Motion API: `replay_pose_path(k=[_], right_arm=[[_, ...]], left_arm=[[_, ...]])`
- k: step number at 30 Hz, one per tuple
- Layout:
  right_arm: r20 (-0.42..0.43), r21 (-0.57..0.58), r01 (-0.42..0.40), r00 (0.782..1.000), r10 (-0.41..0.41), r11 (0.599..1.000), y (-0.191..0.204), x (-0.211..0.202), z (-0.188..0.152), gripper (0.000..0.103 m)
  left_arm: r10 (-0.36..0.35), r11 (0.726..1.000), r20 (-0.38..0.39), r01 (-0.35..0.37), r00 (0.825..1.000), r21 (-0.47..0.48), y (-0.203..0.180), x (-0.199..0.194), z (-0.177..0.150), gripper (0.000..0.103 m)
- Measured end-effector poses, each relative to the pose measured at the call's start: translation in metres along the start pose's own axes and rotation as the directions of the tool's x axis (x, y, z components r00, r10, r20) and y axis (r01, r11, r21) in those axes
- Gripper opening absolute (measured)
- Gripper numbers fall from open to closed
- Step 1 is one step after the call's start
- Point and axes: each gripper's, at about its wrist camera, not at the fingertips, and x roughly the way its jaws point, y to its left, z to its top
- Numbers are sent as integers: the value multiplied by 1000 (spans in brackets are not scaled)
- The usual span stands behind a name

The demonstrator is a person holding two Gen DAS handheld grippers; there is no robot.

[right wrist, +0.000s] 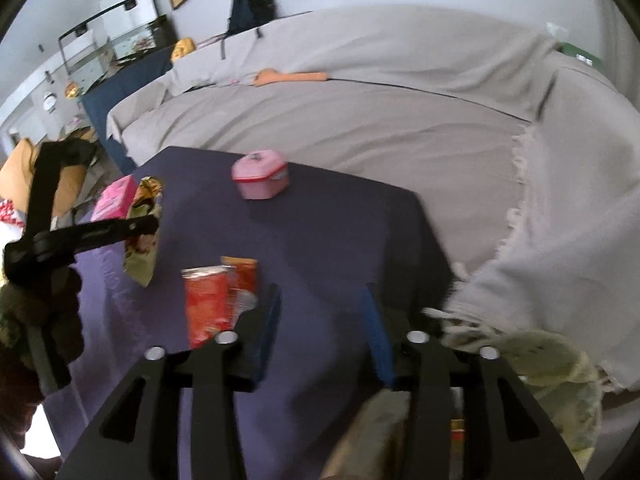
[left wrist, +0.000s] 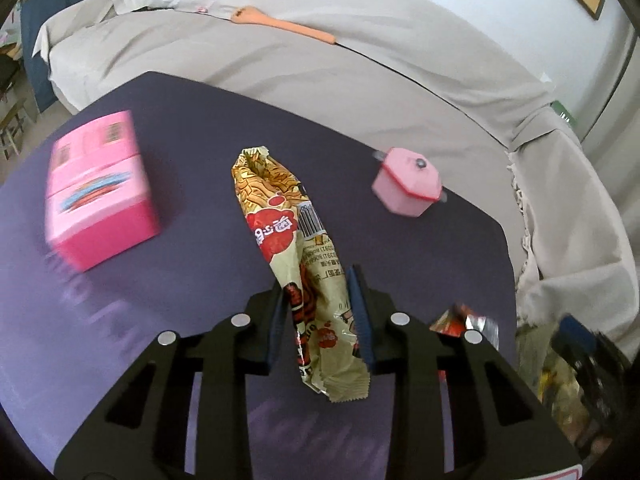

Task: Collect trash
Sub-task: 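Grasp the gold snack bag with the left gripper while the right grasps the red wrapper, then lift the gold snack bag and red wrapper over the trash bag with both grippers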

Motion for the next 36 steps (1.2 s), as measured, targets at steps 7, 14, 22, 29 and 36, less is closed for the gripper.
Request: replay_pose_path(k=[7,14,22,29,36], right_arm=[[-33,-67,-79,997,77,995,46,17,7,50],[-97,-84,-87,992,79,993,67,50,8,51],[-146,-20,-99,985,95,995,67,83,1,59],[-154,-165,-31,988,5,986,89,87,-7,66],[-168,-190,-33,986,0,981,90,85,-8,66]], left_arm=[[0,1000,56,2,998,-29,48,-51,-31,29],[-3,999,63,7,998,-53,80,-68,-50,29],[-34,997,65,39,997,-67,101,-72,-58,29],[-47,996,57,51,997,-77,105,-67,-60,29],[-60,994,55,64,997,-85,102,-66,-64,29]])
